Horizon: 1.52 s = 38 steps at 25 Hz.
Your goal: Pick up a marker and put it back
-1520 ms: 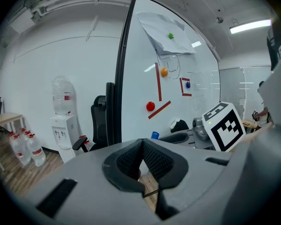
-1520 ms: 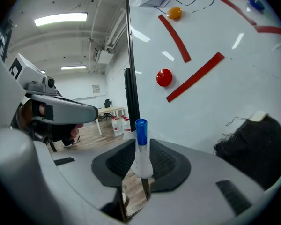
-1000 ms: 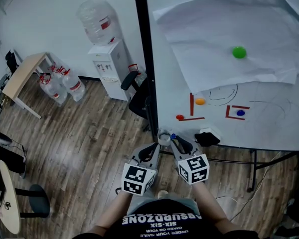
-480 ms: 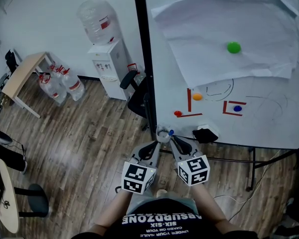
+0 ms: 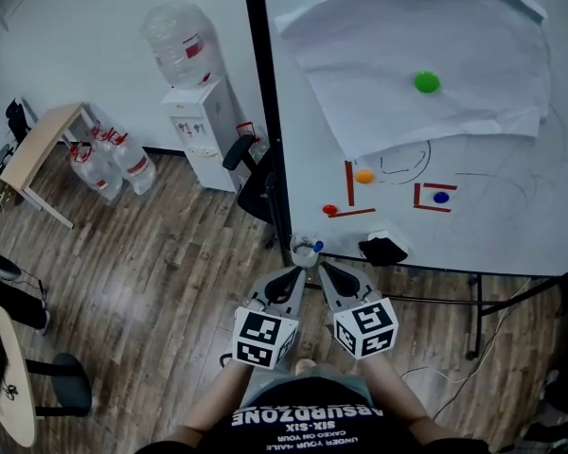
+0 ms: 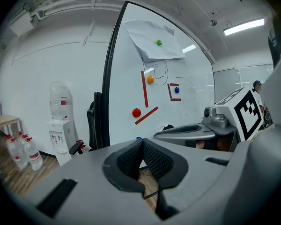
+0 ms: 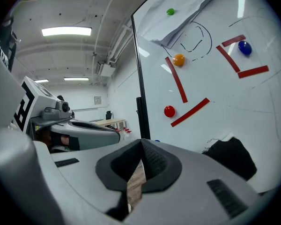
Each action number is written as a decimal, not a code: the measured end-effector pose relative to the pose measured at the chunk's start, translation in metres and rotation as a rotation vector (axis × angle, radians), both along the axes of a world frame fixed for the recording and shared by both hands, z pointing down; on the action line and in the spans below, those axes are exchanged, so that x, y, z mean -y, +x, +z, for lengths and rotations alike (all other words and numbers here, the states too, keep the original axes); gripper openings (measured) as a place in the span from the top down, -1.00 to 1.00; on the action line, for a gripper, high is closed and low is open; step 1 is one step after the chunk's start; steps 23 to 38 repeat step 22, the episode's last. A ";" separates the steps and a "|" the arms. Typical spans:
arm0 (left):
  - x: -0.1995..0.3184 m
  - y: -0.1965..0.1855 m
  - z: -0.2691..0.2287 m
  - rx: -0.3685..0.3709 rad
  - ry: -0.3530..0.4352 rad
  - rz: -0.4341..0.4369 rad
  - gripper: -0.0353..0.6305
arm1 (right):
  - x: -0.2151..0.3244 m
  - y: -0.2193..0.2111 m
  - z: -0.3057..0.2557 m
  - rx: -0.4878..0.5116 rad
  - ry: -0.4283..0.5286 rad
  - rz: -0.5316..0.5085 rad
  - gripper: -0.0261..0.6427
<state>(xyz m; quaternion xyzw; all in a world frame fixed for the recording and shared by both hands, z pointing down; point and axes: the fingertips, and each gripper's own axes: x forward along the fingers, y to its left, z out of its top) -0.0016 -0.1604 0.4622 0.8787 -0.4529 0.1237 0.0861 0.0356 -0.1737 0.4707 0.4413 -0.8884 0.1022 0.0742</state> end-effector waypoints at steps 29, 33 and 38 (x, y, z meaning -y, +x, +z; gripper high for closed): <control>-0.017 0.005 -0.003 0.000 0.008 0.005 0.88 | -0.024 0.004 -0.003 0.004 0.000 0.004 0.93; -0.017 0.005 -0.003 0.000 0.008 0.005 0.88 | -0.024 0.004 -0.003 0.004 0.000 0.004 0.93; -0.017 0.005 -0.003 0.000 0.008 0.005 0.88 | -0.024 0.004 -0.003 0.004 0.000 0.004 0.93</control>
